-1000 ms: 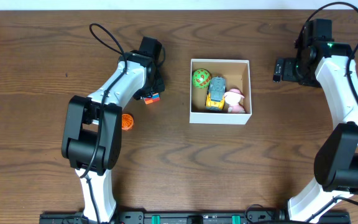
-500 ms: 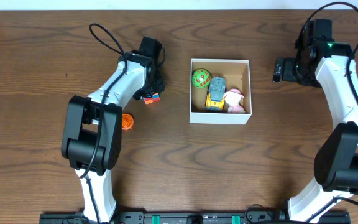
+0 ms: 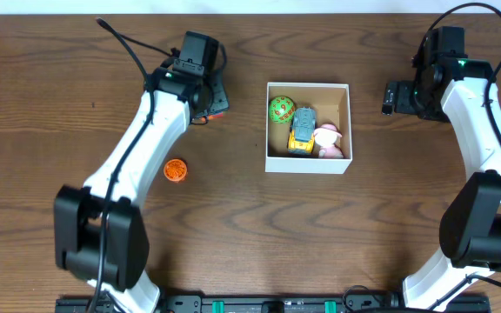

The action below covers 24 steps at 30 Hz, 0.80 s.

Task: Pack container
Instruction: 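Carry the cube right over the white box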

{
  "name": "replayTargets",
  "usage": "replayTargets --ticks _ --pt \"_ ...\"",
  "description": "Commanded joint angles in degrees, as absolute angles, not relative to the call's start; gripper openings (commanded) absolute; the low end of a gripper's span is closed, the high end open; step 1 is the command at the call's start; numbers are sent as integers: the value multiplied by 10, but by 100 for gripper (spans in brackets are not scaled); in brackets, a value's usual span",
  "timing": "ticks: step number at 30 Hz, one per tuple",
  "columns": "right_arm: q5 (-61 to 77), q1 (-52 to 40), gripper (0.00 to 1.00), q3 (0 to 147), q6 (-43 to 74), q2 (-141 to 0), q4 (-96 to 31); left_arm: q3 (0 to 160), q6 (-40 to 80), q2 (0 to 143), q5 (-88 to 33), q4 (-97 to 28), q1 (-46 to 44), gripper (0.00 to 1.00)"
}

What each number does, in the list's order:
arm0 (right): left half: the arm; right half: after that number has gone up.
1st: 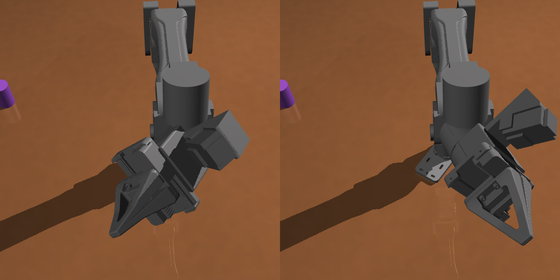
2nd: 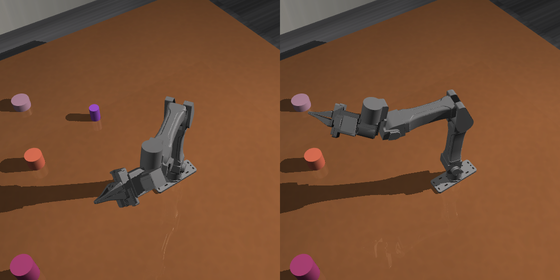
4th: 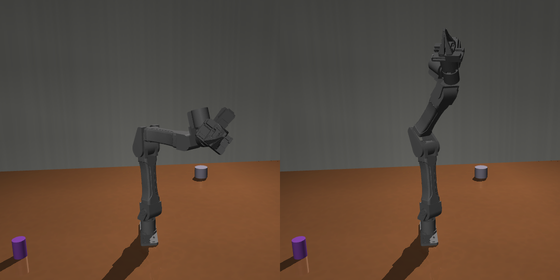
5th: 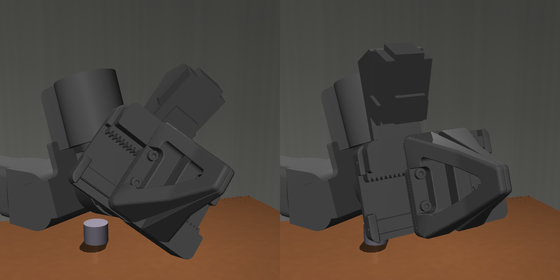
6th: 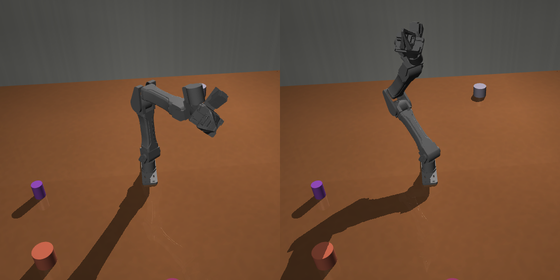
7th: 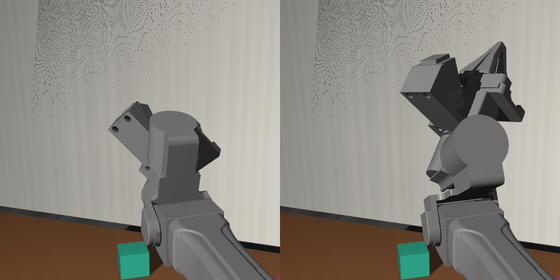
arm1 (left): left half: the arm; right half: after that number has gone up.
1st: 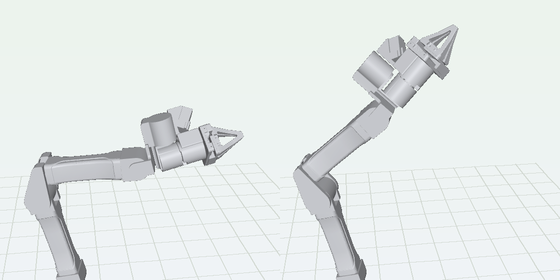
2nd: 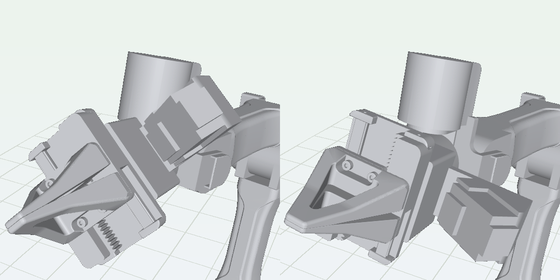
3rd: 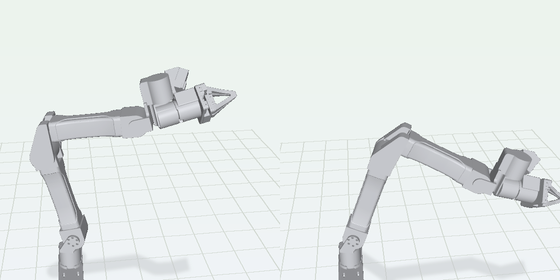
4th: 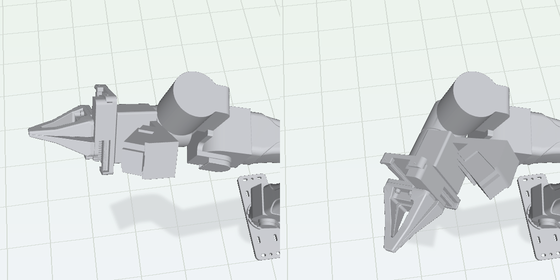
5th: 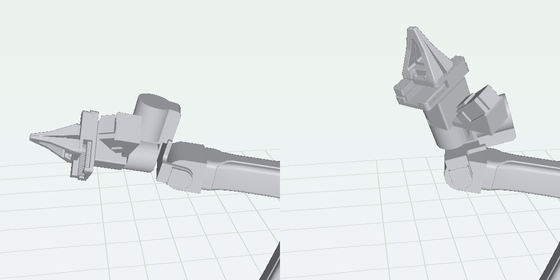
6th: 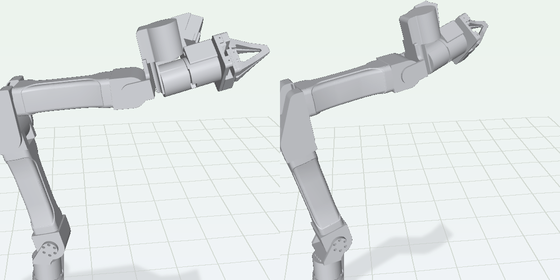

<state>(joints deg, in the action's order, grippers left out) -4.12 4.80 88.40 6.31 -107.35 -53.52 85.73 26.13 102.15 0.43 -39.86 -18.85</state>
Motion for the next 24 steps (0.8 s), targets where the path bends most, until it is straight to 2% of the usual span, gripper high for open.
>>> replayTargets --ticks 1,12,24 --pt "-45 45 99 883 57 -1065 -535 861 204 987 5 -390 -231 51" --pt "-45 45 99 883 57 -1065 -535 861 184 971 7 -312 -383 52" --pt "-45 45 99 883 57 -1065 -535 861 198 1036 6 -255 -401 52"
